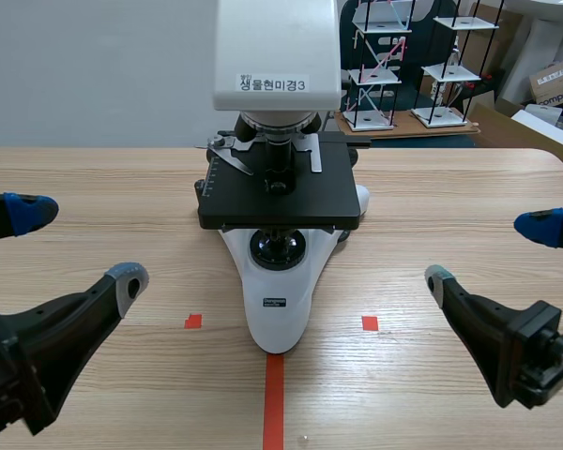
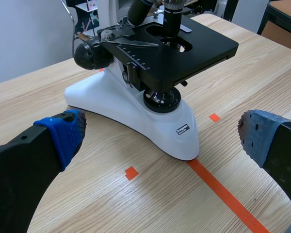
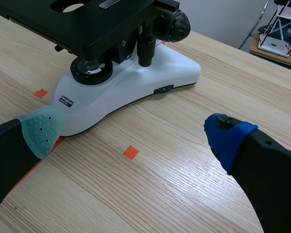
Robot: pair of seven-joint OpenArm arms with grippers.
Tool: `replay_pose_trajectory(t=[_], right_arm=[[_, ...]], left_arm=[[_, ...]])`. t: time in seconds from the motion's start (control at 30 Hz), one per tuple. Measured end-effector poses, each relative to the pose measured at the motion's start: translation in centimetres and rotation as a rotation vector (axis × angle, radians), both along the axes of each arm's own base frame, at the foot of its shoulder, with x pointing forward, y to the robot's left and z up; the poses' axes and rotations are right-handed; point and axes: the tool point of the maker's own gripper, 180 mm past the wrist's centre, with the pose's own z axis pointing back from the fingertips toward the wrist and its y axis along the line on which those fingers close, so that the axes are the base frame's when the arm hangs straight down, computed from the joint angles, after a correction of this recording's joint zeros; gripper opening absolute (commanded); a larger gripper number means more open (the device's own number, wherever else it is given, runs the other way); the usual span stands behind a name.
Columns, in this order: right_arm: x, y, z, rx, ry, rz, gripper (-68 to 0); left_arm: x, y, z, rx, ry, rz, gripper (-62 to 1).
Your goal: Point at the coarse focus knob
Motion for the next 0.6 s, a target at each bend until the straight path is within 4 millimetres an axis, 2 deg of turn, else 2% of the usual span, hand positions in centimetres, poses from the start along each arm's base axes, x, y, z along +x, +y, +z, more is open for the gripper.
replay_pose_trajectory(t=[0.13, 0.2, 0.33, 0.47, 0.6], right_arm=[[-0.1, 0.1, -0.1, -0.006, 0.001, 0.009, -3.8], [-0.1, 0.1, -0.2, -0.036, 0.000, 0.025, -7.8], [0.4, 0.1, 0.3, -0.081, -0.019, 0.077, -28.9], [1.7, -0.1, 1.6, -0.136, -0.074, 0.123, -49.5], [3.5, -1.2, 2.5, -0.169, -0.110, 0.135, -64.1]], left_arm=[[0.0, 0.0, 0.0, 0.000, 0.000, 0.000, 1.4], [0.0, 0.0, 0.0, 0.000, 0.000, 0.000, 1.4], [0.0, 0.0, 0.0, 0.000, 0.000, 0.000, 1.4], [0.0, 0.0, 0.0, 0.000, 0.000, 0.000, 1.4], [0.0, 0.0, 0.0, 0.000, 0.000, 0.000, 1.4]])
